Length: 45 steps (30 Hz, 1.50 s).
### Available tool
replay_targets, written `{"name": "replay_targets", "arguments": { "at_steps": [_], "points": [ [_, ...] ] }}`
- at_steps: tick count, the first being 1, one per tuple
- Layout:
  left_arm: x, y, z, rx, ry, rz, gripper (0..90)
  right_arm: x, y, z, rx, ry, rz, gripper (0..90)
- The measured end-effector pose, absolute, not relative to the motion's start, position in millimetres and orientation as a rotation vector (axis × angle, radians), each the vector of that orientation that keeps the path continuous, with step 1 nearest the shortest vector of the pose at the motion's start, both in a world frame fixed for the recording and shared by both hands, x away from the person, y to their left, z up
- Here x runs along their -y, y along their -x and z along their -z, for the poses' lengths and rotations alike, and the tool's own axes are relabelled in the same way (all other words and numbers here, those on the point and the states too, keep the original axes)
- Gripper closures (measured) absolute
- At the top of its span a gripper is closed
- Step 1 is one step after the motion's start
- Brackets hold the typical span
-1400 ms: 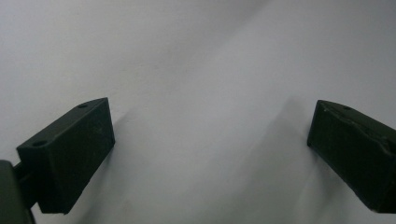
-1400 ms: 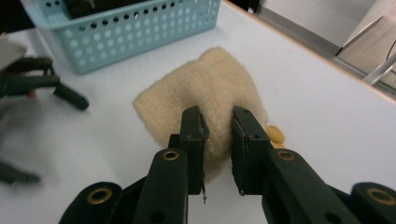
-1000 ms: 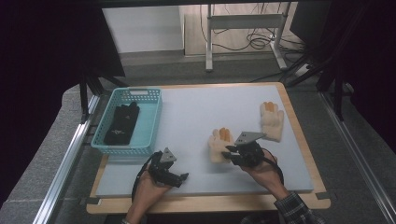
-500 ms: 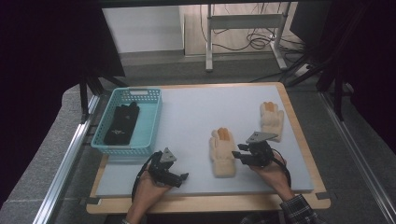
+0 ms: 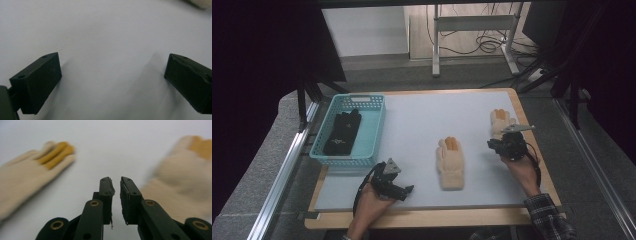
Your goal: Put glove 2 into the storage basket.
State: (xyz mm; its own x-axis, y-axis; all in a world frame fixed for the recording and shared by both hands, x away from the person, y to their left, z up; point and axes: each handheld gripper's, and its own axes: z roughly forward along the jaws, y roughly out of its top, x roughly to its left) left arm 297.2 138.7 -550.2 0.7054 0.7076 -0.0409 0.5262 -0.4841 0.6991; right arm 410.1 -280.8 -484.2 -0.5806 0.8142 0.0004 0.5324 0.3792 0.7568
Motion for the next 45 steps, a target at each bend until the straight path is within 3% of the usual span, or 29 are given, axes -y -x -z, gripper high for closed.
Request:
{"name": "replay_targets", "arguments": {
  "at_steps": [10,17,22,25,27,33,41,45],
  "points": [
    [-138.9,-297.2,550.0,-0.934,-2.203,-0.329,1.3,329.6,-449.9,484.2,-2.114,-1.345,-0.938,79.5],
    [-139.0,-297.2,550.0,-0.934,-2.204,-0.329,1.3,343.4,-467.4,499.0,-2.049,-1.452,-0.903,62.9],
    [-139.0,-297.2,550.0,-0.934,-2.204,-0.329,1.3,344.8,-470.3,512.8,-2.077,-1.485,-0.866,60.9],
    [-138.9,-297.2,550.1,-0.933,-2.203,-0.33,1.4,347.5,-468.1,517.2,-2.043,-1.52,-0.928,67.5],
    [-138.9,-297.2,550.1,-0.933,-2.203,-0.33,1.4,345.7,-467.7,516.3,-2.072,-1.528,-0.954,82.0],
    [-139.0,-297.3,550.0,-0.934,-2.203,-0.329,1.4,336.9,-464.4,506.8,-2.07,-1.481,-0.897,83.7],
    [-138.9,-297.2,550.0,-0.934,-2.204,-0.329,1.4,321.1,-444.9,455.6,-2.052,-1.338,-0.928,83.9],
    [-138.9,-297.2,550.1,-0.934,-2.203,-0.33,1.4,302.4,-441.4,449.6,-2.095,-1.283,-0.903,83.7]
  ]
}}
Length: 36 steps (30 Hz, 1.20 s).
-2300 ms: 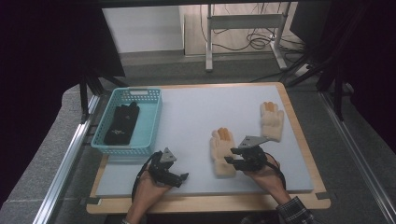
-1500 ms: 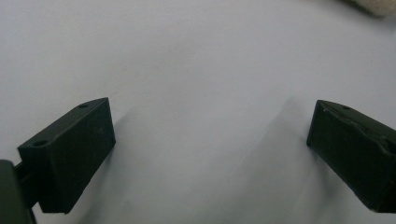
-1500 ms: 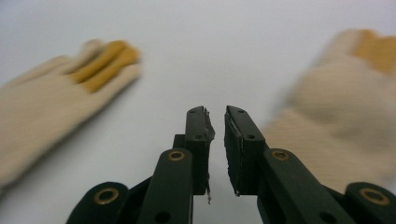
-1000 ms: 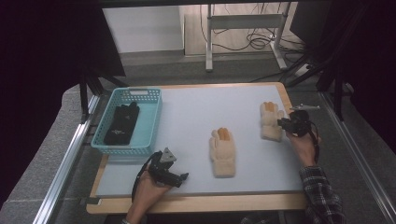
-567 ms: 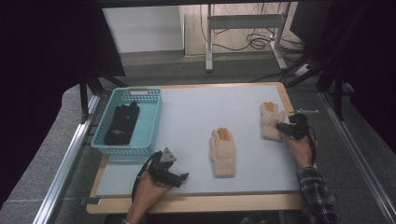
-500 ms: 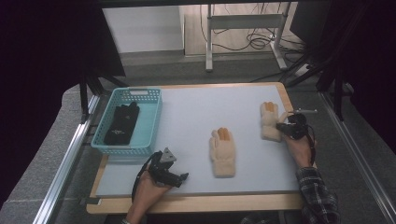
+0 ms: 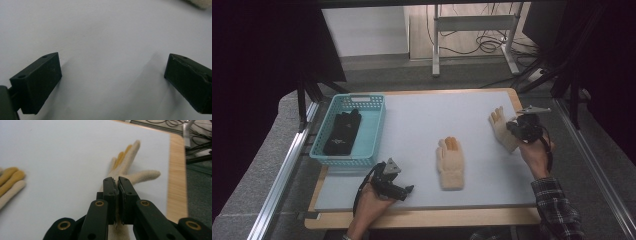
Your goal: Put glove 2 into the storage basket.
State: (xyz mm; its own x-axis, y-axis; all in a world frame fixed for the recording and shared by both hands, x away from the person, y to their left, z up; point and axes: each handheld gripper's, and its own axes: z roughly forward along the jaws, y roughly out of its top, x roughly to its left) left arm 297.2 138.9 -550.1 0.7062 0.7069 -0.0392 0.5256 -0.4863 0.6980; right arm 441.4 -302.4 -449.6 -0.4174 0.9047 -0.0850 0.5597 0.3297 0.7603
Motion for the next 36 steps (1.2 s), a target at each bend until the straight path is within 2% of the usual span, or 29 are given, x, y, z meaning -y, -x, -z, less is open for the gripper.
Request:
{"name": "replay_targets", "arguments": {
  "at_steps": [6,9,10,14,21,23,25,28,31,36],
  "points": [
    [-138.9,-297.2,550.1,-0.934,-2.202,-0.33,1.4,274.9,-438.4,462.4,-2.174,-1.24,-0.929,82.4],
    [-138.9,-297.2,550.0,-0.933,-2.203,-0.33,1.4,258.4,-435.6,465.6,-2.22,-1.193,-0.939,78.6],
    [-139.0,-297.1,550.0,-0.933,-2.203,-0.33,1.4,248.8,-434.8,465.8,-2.246,-1.163,-0.951,71.2],
    [-139.0,-297.1,550.0,-0.933,-2.203,-0.33,1.4,244.1,-437.5,463.9,-2.238,-1.138,-0.933,67.2],
    [-139.0,-297.2,550.1,-0.933,-2.203,-0.33,1.4,259.9,-448.5,475.9,-2.258,-1.147,-0.951,59.4],
    [-138.9,-297.2,550.1,-0.933,-2.203,-0.33,1.4,261.5,-450.5,482.9,-2.278,-1.131,-0.943,54.0],
    [-138.9,-297.2,550.1,-0.933,-2.203,-0.33,1.4,262.1,-455.4,494.1,-2.325,-1.092,-0.947,44.5],
    [-139.0,-297.2,550.1,-0.933,-2.203,-0.33,1.4,260.7,-459.3,501.3,-2.353,-1.057,-0.925,41.0],
    [-139.0,-297.2,550.0,-0.934,-2.203,-0.33,1.4,258.6,-465.2,510.5,-2.383,-1.012,-0.898,40.8],
    [-139.0,-297.2,550.0,-0.934,-2.203,-0.329,1.4,259.0,-470.4,514.2,-2.366,-1.13,-0.923,55.9]
  ]
}}
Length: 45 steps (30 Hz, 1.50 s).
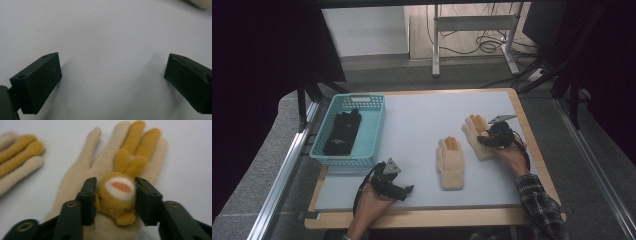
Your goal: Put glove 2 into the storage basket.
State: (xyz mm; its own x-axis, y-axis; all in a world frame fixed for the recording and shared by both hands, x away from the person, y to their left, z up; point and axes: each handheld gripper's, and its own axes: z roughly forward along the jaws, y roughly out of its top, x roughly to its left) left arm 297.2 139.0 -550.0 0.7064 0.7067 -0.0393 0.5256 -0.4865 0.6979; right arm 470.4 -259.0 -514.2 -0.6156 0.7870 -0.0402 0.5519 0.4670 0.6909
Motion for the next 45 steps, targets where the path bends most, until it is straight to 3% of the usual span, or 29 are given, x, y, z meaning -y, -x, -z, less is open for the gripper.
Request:
{"name": "replay_targets", "arguments": {
  "at_steps": [6,8,11,20,23,28,45],
  "points": [
    [-139.0,-297.2,550.1,-0.933,-2.203,-0.33,1.4,252.7,-451.1,495.7,-2.077,-1.365,-0.908,56.4],
    [-139.1,-297.2,550.1,-0.933,-2.203,-0.33,1.4,251.0,-448.5,491.5,-2.075,-1.383,-0.951,50.3],
    [-139.0,-297.2,550.0,-0.933,-2.204,-0.33,1.4,251.2,-449.7,487.1,-2.114,-1.342,-0.973,39.3],
    [-139.0,-297.2,550.0,-0.933,-2.204,-0.329,1.3,266.8,-463.5,504.0,-2.342,-1.091,-0.89,38.3],
    [-139.0,-297.2,550.1,-0.933,-2.203,-0.33,1.4,265.8,-466.7,513.6,-2.38,-1.045,-0.909,41.1],
    [-139.0,-297.2,550.0,-0.933,-2.204,-0.33,1.4,261.8,-465.2,515.5,-2.349,-1.103,-0.926,57.1],
    [-139.2,-297.3,549.9,-0.932,-2.208,-0.329,1.4,259.3,-421.9,471.0,-2.224,-1.177,-1.083,57.7]
  ]
}}
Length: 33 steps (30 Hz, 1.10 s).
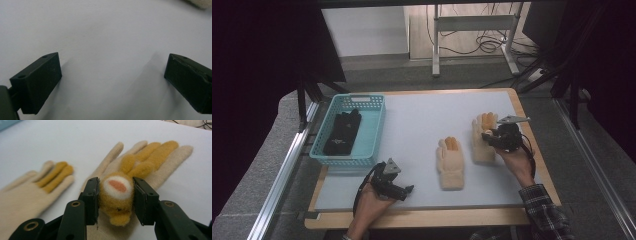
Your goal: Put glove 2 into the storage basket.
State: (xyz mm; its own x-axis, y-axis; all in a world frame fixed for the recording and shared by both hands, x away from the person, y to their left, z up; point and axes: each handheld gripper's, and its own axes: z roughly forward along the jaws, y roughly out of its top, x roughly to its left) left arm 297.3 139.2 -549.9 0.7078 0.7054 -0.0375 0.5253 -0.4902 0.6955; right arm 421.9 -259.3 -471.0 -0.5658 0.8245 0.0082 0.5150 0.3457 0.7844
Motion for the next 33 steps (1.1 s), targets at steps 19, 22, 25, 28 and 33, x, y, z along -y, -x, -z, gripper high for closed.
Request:
{"name": "replay_targets", "arguments": {
  "at_steps": [19,22,25,28,33],
  "points": [
    [-138.8,-297.2,550.3,-0.936,-2.199,-0.332,1.4,192.5,-349.6,443.7,-2.33,-1.123,-1.259,57.5],
    [-138.8,-297.2,550.3,-0.935,-2.2,-0.332,1.4,178.0,-346.3,453.9,-2.353,-1.123,-1.24,57.5],
    [-138.9,-297.2,550.3,-0.935,-2.2,-0.332,1.4,170.7,-346.8,465.6,-2.357,-1.147,-1.233,57.5],
    [-138.9,-297.2,550.2,-0.934,-2.201,-0.331,1.4,167.3,-348.1,477.6,-2.356,-1.17,-1.223,57.5],
    [-138.9,-297.2,550.2,-0.934,-2.202,-0.33,1.4,165.6,-352.4,493.6,-2.376,-1.175,-1.197,55.7]
  ]
}}
